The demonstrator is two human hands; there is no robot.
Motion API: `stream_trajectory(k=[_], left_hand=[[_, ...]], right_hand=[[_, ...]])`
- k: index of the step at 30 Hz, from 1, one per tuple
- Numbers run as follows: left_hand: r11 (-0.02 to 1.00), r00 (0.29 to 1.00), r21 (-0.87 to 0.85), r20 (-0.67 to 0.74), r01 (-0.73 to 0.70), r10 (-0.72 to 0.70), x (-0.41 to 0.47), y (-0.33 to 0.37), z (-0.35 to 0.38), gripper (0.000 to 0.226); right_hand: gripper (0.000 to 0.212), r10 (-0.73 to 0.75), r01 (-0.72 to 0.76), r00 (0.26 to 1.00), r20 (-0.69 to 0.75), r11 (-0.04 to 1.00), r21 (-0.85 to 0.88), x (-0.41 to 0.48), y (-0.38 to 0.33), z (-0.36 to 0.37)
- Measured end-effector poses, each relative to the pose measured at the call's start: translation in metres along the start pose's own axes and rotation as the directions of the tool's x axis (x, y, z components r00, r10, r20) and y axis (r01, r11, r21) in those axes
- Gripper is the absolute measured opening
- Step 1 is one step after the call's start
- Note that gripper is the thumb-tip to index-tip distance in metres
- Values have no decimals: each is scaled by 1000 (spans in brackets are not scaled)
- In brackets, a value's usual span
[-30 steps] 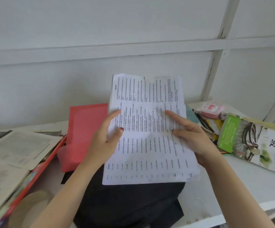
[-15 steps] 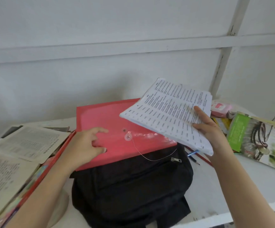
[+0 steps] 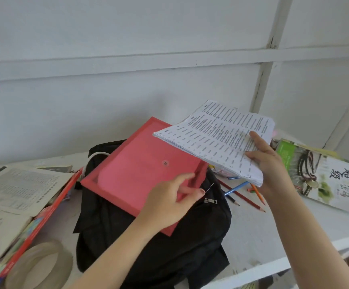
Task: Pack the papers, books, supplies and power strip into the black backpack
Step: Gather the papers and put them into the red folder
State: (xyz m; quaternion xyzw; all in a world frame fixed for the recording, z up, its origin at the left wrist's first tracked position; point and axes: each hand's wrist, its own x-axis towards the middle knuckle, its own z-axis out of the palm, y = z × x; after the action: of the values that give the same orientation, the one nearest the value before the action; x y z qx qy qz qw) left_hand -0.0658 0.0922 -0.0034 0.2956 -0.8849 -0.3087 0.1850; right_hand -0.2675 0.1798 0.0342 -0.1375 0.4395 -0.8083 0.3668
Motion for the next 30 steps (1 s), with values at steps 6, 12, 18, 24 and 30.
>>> stream_trajectory(k=[6, 12, 18, 24, 30], left_hand=[[998, 985, 3, 162, -56, 54, -3, -17, 14, 22], [984, 998, 166, 1, 64, -65, -13, -31, 23, 76], [935, 994, 338, -37, 106, -100, -6, -47, 18, 94], [919, 1000, 395, -13, -13, 19, -5, -45, 10, 67], [891, 991, 434, 64, -131, 115, -5, -50, 3, 52]], right_hand=[[56, -49, 42, 994, -93, 996, -75, 1, -2, -23], [57, -169, 100, 973, -158, 921, -376, -5, -3, -47], [57, -213, 120, 970, -116, 837, -534, -13, 0, -58], [57, -210, 106, 968, -134, 833, -543, -16, 6, -70], [57, -175, 75, 974, -147, 853, -516, -22, 8, -75]])
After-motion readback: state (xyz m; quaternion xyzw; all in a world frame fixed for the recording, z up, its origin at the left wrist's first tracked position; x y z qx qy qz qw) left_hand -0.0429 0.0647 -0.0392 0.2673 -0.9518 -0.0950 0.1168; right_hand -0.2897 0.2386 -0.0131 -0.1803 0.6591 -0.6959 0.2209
